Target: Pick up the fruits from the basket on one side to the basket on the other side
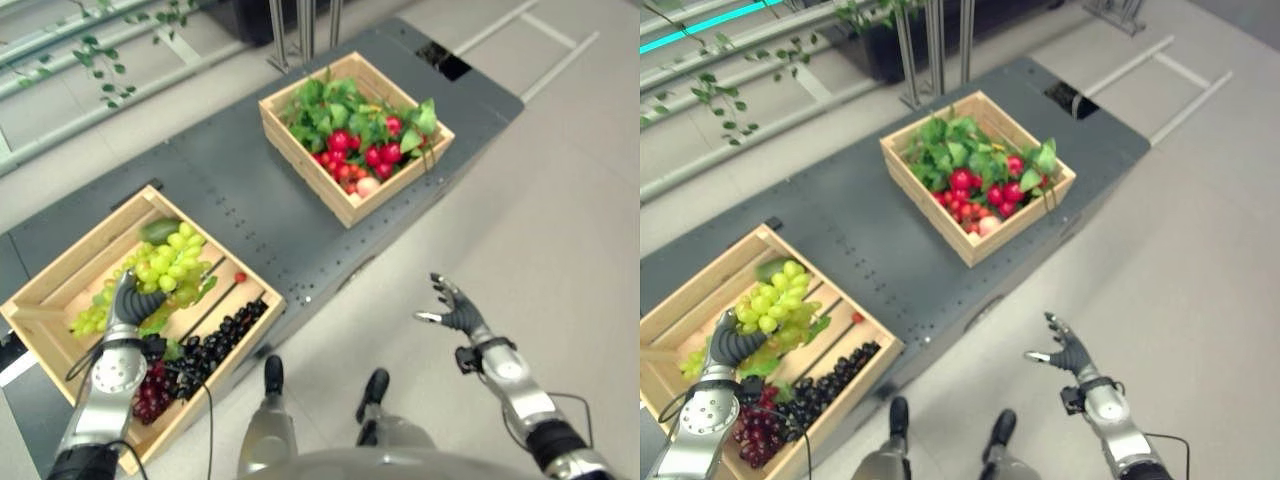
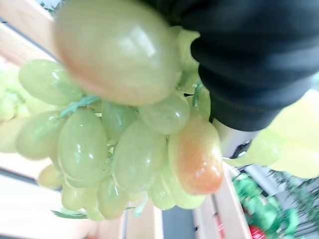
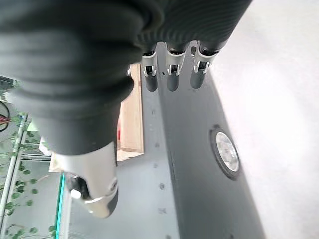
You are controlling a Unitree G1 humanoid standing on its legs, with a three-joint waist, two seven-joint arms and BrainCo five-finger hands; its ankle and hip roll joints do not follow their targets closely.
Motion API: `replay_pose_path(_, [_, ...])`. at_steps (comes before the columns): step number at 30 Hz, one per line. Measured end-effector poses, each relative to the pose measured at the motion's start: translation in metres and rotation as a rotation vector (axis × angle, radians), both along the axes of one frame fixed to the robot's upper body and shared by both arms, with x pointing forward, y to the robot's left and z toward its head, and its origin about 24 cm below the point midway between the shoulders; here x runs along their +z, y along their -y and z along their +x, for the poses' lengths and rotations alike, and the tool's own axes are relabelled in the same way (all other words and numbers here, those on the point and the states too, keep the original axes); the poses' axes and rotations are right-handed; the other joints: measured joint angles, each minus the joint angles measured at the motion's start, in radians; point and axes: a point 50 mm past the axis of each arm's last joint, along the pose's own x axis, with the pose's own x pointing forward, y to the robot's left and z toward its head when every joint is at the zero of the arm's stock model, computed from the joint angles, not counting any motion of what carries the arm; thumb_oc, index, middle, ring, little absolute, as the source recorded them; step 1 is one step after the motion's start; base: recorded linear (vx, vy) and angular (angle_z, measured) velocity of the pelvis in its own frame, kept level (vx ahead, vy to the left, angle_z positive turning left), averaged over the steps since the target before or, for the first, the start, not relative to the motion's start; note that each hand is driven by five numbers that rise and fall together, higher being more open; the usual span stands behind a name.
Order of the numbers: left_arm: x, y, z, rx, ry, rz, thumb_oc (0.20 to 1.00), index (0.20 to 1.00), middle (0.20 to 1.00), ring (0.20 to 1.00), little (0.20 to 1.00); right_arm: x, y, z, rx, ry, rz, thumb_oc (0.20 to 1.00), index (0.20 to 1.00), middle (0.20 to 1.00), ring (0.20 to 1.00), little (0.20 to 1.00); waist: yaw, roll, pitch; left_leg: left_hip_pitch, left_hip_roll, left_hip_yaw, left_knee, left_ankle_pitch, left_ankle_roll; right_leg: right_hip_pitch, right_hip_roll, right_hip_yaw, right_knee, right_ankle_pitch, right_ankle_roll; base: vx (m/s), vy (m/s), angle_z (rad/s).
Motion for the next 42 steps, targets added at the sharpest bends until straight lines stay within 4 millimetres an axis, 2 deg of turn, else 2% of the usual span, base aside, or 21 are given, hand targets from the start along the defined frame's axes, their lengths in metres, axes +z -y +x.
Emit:
replay_pose_path(4, [0.008,0.012,-0.003,-0.057,0.039,-0.034,0.200,0.200,0.200,0.200,0.200,-0.005,0.004,-0.002,0.005,-0.034,-0.019,1.000,1.000,1.000,1.000,1.000,0.028,0.011,-0.013,0.061,-0.003,-0.002,0.000,-0.007,0.001,0.065,-0.003,-0.005,0.001,-0.006,0.004,0.03,0.020,0.04])
replay_pose_path(5, [0.010,0.014,-0.004,-0.075,0.051,-0.041,0.200,0.200,0.200,0.200,0.200,-0.007,0.004,-0.005,0.002,-0.049,-0.020,1.000,1.000,1.000,1.000,1.000,0.028,0.012,-0.036,0.067,-0.003,-0.002,-0.001,-0.011,0.000,0.070,-0.003,-0.007,-0.003,-0.011,0.007,0.00,0.011,0.07])
replay_pose_path(8, [0.018,0.016,-0.005,-0.093,0.089,-0.047,0.200,0.200,0.200,0.200,0.200,-0.005,0.006,-0.002,0.008,-0.045,-0.022,1.000,1.000,1.000,1.000,1.000,0.042,0.016,-0.068,0.073,-0.004,-0.006,-0.001,-0.016,-0.001,0.081,-0.004,-0.014,-0.002,-0.012,0.006,0.00,0.004,0.05])
replay_pose_path(13, [0.028,0.021,-0.003,-0.136,0.131,-0.104,0.200,0.200,0.200,0.200,0.200,0.002,0.009,0.004,0.046,-0.049,-0.003,1.000,1.000,1.000,1.000,1.000,0.053,0.013,-0.080,0.099,-0.007,-0.019,-0.001,-0.012,0.004,0.116,-0.006,-0.027,0.002,-0.014,0.007,0.00,0.003,0.09])
replay_pose_path(14, [0.030,0.025,-0.002,-0.181,0.134,-0.129,0.200,0.200,0.200,0.200,0.200,0.012,0.011,0.015,0.062,-0.026,0.016,1.000,1.000,1.000,1.000,1.000,0.052,0.011,-0.084,0.118,-0.010,-0.023,-0.001,-0.012,0.005,0.137,-0.008,-0.031,0.002,-0.016,0.010,0.00,0.006,0.05])
replay_pose_path(16, [0.034,0.028,-0.001,-0.209,0.144,-0.149,0.200,0.200,0.200,0.200,0.200,0.022,0.013,0.023,0.083,0.002,0.006,1.000,1.000,1.000,1.000,1.000,0.050,0.006,-0.095,0.119,-0.010,-0.024,-0.001,-0.012,0.005,0.139,-0.009,-0.032,0.001,-0.017,0.011,0.00,0.012,0.05])
replay_pose_path(17, [0.038,0.035,0.002,-0.253,0.162,-0.188,0.200,0.200,0.200,0.200,0.200,0.038,0.013,0.040,0.127,0.031,-0.027,1.000,1.000,1.000,1.000,1.000,0.051,0.003,-0.102,0.125,-0.011,-0.028,-0.001,-0.011,0.005,0.148,-0.009,-0.036,0.002,-0.017,0.011,0.00,0.009,0.09])
replay_pose_path(18, [0.039,0.040,0.005,-0.288,0.164,-0.202,0.200,0.200,0.200,0.200,0.200,0.045,0.012,0.046,0.142,0.053,-0.037,1.000,1.000,1.000,1.000,1.000,0.051,0.001,-0.107,0.126,-0.012,-0.032,-0.001,-0.010,0.006,0.151,-0.009,-0.039,0.002,-0.017,0.011,-0.02,0.015,0.08])
replay_pose_path(20, [0.040,0.052,0.006,-0.354,0.169,-0.248,0.200,0.200,0.200,0.200,0.200,0.062,0.005,0.062,0.171,0.113,-0.025,1.000,1.000,1.000,1.000,1.000,0.054,-0.003,-0.112,0.137,-0.012,-0.032,-0.001,-0.011,0.006,0.163,-0.011,-0.039,-0.001,-0.017,0.011,-0.03,0.016,0.02])
replay_pose_path(22, [0.041,0.063,0.008,-0.422,0.168,-0.303,0.200,0.200,0.200,0.200,0.200,0.079,-0.014,0.078,0.246,0.162,-0.014,1.000,1.000,1.000,1.000,1.000,0.059,-0.003,-0.121,0.142,-0.013,-0.032,-0.001,-0.011,0.006,0.167,-0.013,-0.040,-0.003,-0.017,0.012,0.00,0.000,0.00])
replay_pose_path(24, [0.049,0.077,0.010,-0.516,0.195,-0.352,0.200,0.200,0.200,0.200,0.200,0.094,-0.044,0.092,0.347,0.209,0.042,1.000,1.000,1.000,1.000,1.000,0.060,-0.002,-0.122,0.151,-0.013,-0.030,-0.001,-0.010,0.007,0.174,-0.012,-0.039,-0.002,-0.015,0.012,0.00,0.000,0.00])
replay_pose_path(25, [0.051,0.081,0.012,-0.542,0.199,-0.367,0.200,0.200,0.200,0.200,0.200,0.096,-0.051,0.093,0.367,0.214,0.065,1.000,1.000,1.000,1.000,1.000,0.058,-0.002,-0.122,0.157,-0.013,-0.030,-0.001,-0.010,0.007,0.180,-0.012,-0.039,-0.002,-0.016,0.012,0.00,0.000,0.00])
replay_pose_path(26, [0.054,0.088,0.015,-0.587,0.208,-0.389,0.200,0.200,0.200,0.200,0.200,0.099,-0.067,0.096,0.435,0.212,0.080,1.000,1.000,1.000,1.000,1.000,0.069,0.001,-0.127,0.163,-0.014,-0.031,-0.001,-0.011,0.006,0.187,-0.014,-0.039,-0.003,-0.017,0.013,0.00,0.000,0.00])
replay_pose_path(28, [0.063,0.101,0.019,-0.663,0.239,-0.414,0.200,0.200,0.200,0.200,0.200,0.102,-0.088,0.097,0.522,0.207,0.110,1.000,1.000,1.000,1.000,1.000,0.081,0.002,-0.131,0.167,-0.016,-0.031,-0.001,-0.012,0.007,0.192,-0.015,-0.039,-0.002,-0.017,0.013,0.00,0.000,0.00])
replay_pose_path(32, [0.073,0.113,0.024,-0.756,0.267,-0.464,0.200,0.200,0.200,0.200,0.200,0.108,-0.125,0.097,0.671,0.186,0.166,1.000,1.000,1.000,1.000,1.000,0.083,0.002,-0.135,0.172,-0.017,-0.034,-0.001,-0.017,0.005,0.199,-0.019,-0.041,0.002,-0.018,0.014,0.01,0.000,0.03])
replay_pose_path(34, [0.076,0.118,0.027,-0.793,0.270,-0.486,0.200,0.200,0.200,0.200,0.200,0.115,-0.140,0.098,0.734,0.193,0.158,1.000,1.000,1.000,1.000,1.000,0.080,0.002,-0.136,0.172,-0.018,-0.035,-0.001,-0.017,0.006,0.199,-0.019,-0.042,0.002,-0.018,0.014,0.00,0.000,0.00])
replay_pose_path(38, [0.086,0.124,0.034,-0.848,0.289,-0.477,0.200,0.200,0.200,0.200,0.200,0.122,-0.154,0.098,0.784,0.200,0.183,1.000,1.000,1.000,1.000,1.000,0.080,0.001,-0.138,0.174,-0.018,-0.035,-0.001,-0.015,0.008,0.200,-0.020,-0.042,0.002,-0.018,0.014,0.00,0.000,0.00])
replay_pose_path(42, [0.105,0.128,0.045,-0.894,0.355,-0.470,0.200,0.200,0.200,0.200,0.200,0.129,-0.171,0.091,0.882,0.201,0.205,1.000,1.000,1.000,1.000,1.000,0.079,0.000,-0.139,0.175,-0.018,-0.034,-0.001,-0.014,0.009,0.201,-0.017,-0.042,0.002,-0.018,0.014,0.01,0.001,0.00])
